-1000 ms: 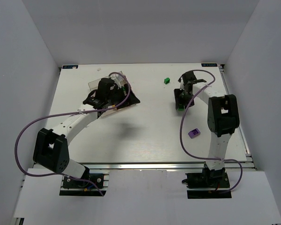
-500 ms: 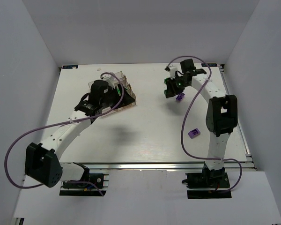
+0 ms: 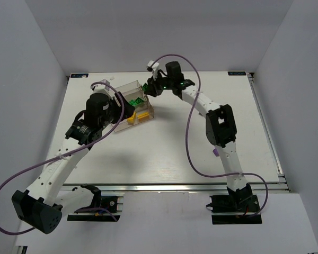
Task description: Sort the legos into containers by color
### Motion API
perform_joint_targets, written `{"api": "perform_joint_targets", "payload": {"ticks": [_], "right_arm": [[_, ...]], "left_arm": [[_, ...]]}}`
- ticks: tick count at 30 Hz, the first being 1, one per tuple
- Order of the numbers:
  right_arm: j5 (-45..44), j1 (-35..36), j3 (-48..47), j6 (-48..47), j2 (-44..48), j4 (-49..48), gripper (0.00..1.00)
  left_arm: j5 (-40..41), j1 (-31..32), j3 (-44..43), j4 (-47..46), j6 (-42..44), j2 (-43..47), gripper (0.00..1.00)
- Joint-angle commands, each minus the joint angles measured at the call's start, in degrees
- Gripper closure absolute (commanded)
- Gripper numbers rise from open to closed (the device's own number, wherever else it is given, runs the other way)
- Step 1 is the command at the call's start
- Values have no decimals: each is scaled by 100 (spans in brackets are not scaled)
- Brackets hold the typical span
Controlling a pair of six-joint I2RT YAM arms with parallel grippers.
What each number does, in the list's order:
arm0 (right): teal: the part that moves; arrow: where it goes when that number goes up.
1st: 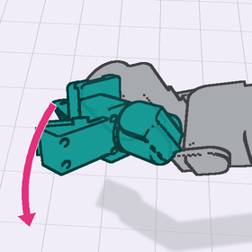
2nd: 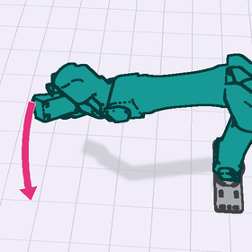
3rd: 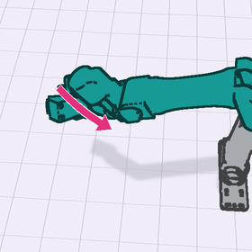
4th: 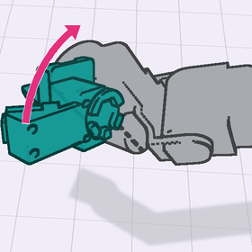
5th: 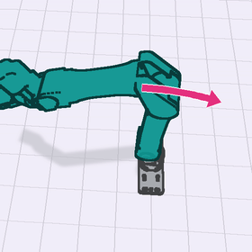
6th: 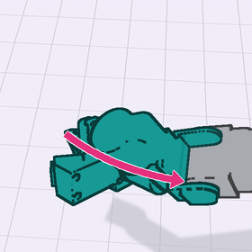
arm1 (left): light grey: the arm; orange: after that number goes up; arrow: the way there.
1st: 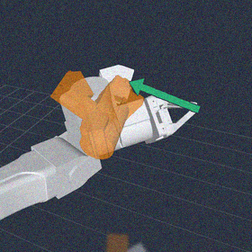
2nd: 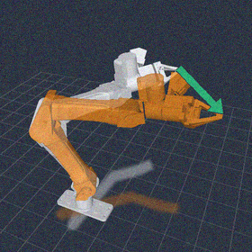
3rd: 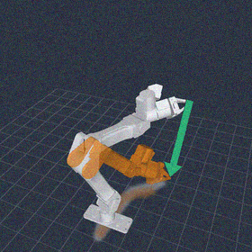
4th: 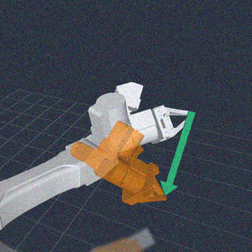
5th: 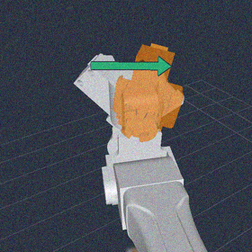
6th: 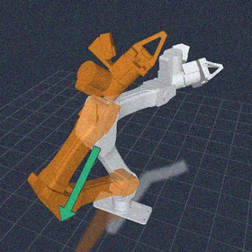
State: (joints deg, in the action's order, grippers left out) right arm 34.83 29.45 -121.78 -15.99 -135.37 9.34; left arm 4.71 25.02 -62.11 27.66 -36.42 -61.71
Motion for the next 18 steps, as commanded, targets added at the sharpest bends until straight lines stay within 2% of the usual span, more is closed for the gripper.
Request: {"api": "perform_joint_targets", "payload": {"ticks": [1,5,9,10,11,13,14,18], "right_arm": [[-967,324,-83,816,-225,-1812,100],[-1653,640,-548,799,-691,-2103,100],[-1866,764,-708,773,-903,-2261,98],[-1874,790,-611,755,-921,-2279,94],[-1883,808,-541,755,-904,-2288,84],[-1901,825,-331,755,-868,-2288,77],[-1910,834,-268,772,-851,-2288,68],[-1848,843,-136,799,-781,-2209,50]], "left_arm": [[478,-23,-284,582,100,247,23],[505,-23,-197,705,65,441,23],[513,-23,-162,872,83,520,22],[513,-23,-179,881,100,546,22],[548,-23,-188,916,109,546,22],[557,-23,-205,934,144,564,21],[575,-23,-197,960,153,564,20],[540,-23,-162,917,188,564,20]]}}
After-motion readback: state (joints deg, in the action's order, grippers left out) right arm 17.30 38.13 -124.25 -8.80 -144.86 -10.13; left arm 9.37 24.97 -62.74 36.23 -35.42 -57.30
